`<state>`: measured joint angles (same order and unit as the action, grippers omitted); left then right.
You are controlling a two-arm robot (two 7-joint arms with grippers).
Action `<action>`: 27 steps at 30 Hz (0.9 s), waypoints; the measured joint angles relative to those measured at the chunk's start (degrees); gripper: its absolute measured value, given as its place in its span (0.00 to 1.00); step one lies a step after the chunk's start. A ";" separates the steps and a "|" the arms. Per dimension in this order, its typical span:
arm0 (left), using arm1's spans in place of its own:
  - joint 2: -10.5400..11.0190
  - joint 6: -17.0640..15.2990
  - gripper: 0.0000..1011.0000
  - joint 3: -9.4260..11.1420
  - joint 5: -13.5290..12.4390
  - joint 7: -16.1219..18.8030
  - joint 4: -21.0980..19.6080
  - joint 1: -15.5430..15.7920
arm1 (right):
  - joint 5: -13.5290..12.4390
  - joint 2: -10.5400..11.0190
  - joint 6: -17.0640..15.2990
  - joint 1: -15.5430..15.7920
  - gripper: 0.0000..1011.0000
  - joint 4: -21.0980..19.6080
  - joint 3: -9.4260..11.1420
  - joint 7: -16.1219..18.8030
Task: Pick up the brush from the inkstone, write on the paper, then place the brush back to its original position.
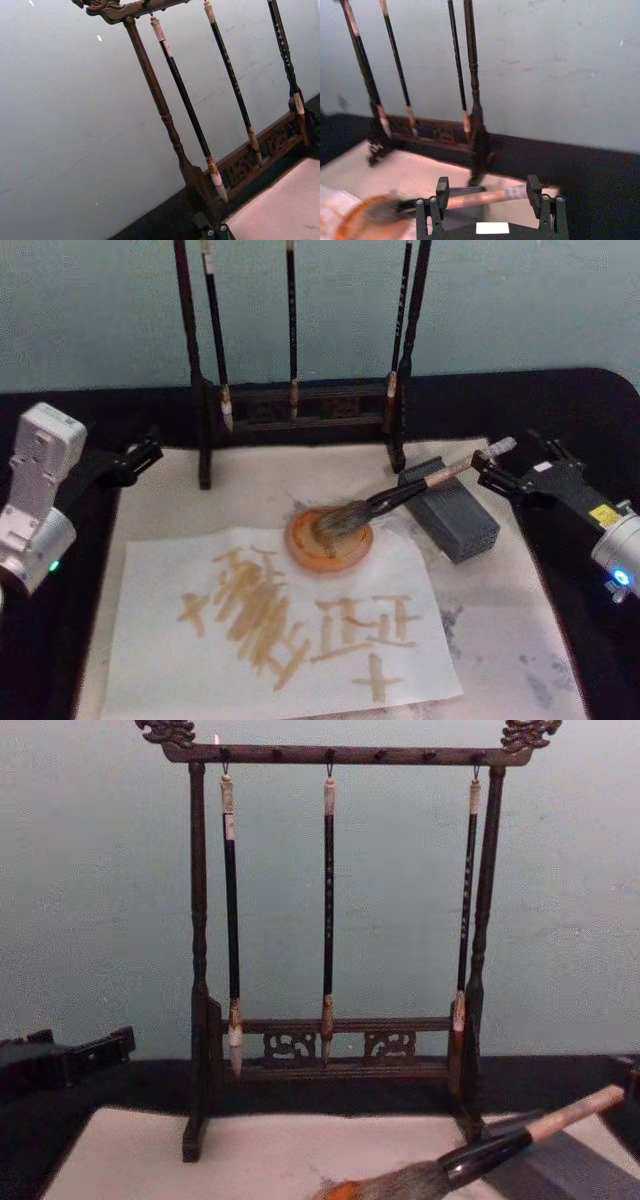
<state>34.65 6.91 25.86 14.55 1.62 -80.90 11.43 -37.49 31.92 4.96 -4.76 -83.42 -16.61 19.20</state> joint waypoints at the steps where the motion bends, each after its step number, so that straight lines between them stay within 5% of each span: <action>1: 0.00 0.00 0.99 0.00 0.00 0.00 0.00 0.00 | 0.00 0.00 0.00 0.00 0.99 0.00 0.00 0.00; 6: 0.00 0.00 0.99 0.00 0.00 0.00 0.00 0.00 | -11.46 -2.72 -3.98 0.94 0.99 1.93 3.60 7.55; 12: 0.00 0.00 0.99 0.00 0.00 0.00 0.00 0.00 | -19.64 -4.27 -7.63 1.76 0.99 2.80 5.48 9.60; 18: 0.00 0.00 0.99 0.00 0.00 0.00 0.00 0.00 | -24.32 -5.10 -9.52 2.60 0.99 2.61 6.29 8.75; 27: 0.00 0.00 0.99 0.00 0.00 0.00 0.00 0.00 | -27.68 -5.61 -10.22 3.85 0.99 1.41 6.68 5.17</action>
<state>34.64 6.91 25.86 14.55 1.62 -80.90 11.43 -65.17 26.31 -5.26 -0.92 -82.01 -9.93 24.37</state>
